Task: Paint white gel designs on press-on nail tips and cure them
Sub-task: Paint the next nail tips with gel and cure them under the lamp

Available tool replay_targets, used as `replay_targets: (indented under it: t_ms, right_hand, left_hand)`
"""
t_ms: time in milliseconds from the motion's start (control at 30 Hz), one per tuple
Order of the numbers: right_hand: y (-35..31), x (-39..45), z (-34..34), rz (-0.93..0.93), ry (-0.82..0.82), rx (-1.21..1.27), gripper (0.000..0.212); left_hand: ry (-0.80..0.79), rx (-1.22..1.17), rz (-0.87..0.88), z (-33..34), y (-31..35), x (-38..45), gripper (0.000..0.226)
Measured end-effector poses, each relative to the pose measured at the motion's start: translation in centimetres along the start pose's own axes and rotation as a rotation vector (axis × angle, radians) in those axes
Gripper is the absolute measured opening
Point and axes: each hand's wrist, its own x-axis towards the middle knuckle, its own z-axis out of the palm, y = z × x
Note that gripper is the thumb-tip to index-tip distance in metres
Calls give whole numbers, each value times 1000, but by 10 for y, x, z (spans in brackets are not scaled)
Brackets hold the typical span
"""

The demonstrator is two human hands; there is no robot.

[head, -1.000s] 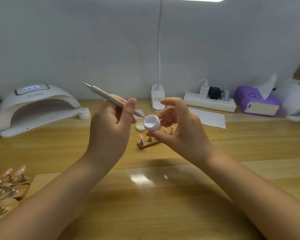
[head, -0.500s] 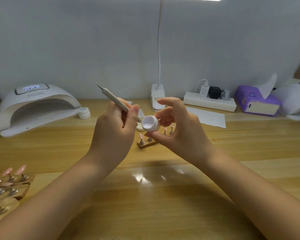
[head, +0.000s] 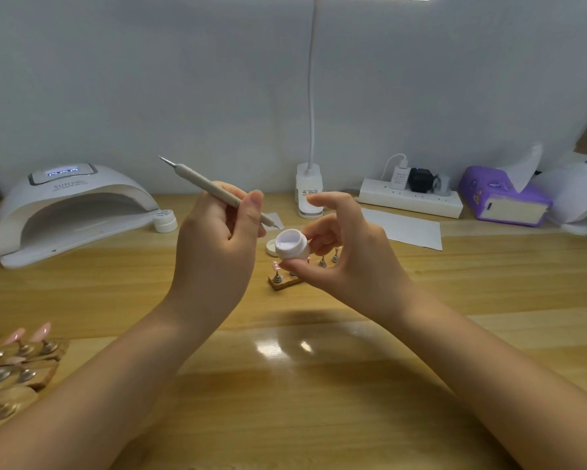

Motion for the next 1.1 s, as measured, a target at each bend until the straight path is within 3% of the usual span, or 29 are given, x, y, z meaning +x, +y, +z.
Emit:
replay_targets:
  t_ms: [367,500,667,867,1100]
  right_hand:
    - [5,-1,3,27,-34,16,77]
    - [10,1,-3,46,11,-28,74]
    - [43,8,-23,251,124,-113,71]
    - [96,-1,-36,579,152,-170,72]
    - [110,-7,-33,680,79,-195,71]
  left_hand:
    - [54,-141,-49,-5,7,5,18]
    - [89,-237,-173,-2,3,6,25]
    - [113,-374,-384,-1,-6,10,29]
    - [103,-444,-460,-1,-11,11,27]
    - [60,-536,-553,-2,-9,11,29]
